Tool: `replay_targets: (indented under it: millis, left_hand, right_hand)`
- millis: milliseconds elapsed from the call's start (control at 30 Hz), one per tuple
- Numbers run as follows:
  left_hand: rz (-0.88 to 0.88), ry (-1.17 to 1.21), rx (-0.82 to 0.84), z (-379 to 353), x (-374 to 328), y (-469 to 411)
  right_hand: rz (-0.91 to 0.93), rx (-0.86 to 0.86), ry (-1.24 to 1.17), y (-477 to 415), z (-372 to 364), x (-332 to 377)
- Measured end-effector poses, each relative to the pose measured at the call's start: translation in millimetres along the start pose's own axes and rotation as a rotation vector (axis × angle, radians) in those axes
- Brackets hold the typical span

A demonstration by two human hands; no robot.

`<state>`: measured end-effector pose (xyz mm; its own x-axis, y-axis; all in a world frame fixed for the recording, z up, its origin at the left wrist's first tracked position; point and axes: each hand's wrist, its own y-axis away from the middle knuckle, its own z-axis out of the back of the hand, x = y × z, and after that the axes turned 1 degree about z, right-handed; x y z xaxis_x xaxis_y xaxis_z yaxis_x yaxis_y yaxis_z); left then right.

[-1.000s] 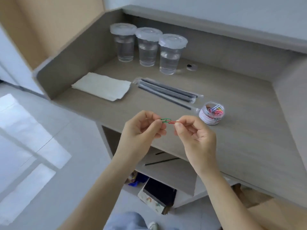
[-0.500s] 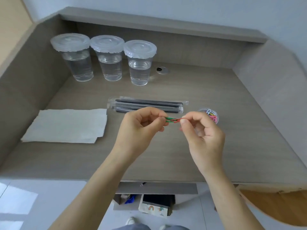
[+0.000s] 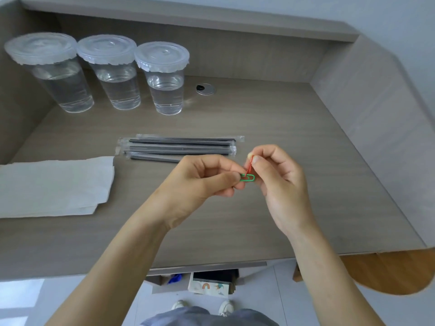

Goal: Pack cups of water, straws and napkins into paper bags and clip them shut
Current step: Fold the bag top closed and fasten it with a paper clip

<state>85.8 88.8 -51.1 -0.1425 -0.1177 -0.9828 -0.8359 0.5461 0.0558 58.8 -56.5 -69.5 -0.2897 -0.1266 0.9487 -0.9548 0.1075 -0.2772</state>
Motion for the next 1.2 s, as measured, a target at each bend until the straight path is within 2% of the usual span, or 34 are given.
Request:
replay_targets:
  millis: [133, 267, 400, 533, 733, 933, 1200]
  left_hand:
    - [0.013, 0.177, -0.051, -9, 10, -8]
    - [-0.037, 0.124, -0.131, -17, 14, -12]
    - [-0.042, 0.061, -0.177, -19, 16, -14]
    - [0.009, 0.119, -0.201, -24, 18, -18]
    - [0.043, 0.095, -0.229, -35, 20, -23]
    - [0.018, 0.113, -0.283, -42, 22, -28]
    - [0.005, 0.066, -0.301, -48, 22, -30]
  right_hand:
    - [-0.061, -0.030, -0.063, -2, 8, -2]
    - [-0.032, -0.080, -0.043, -3, 11, -2]
    - [0.026, -0.156, 0.069, -2, 13, -3]
    - [0.111, -0.217, 0.261, 1, 17, -7]
    - [0.248, -0.230, 0.455, 5, 27, -11]
    - [0.294, -0.287, 0.416, 7, 36, -10]
    - [0.232, -0.325, 0.294, 4, 48, -12]
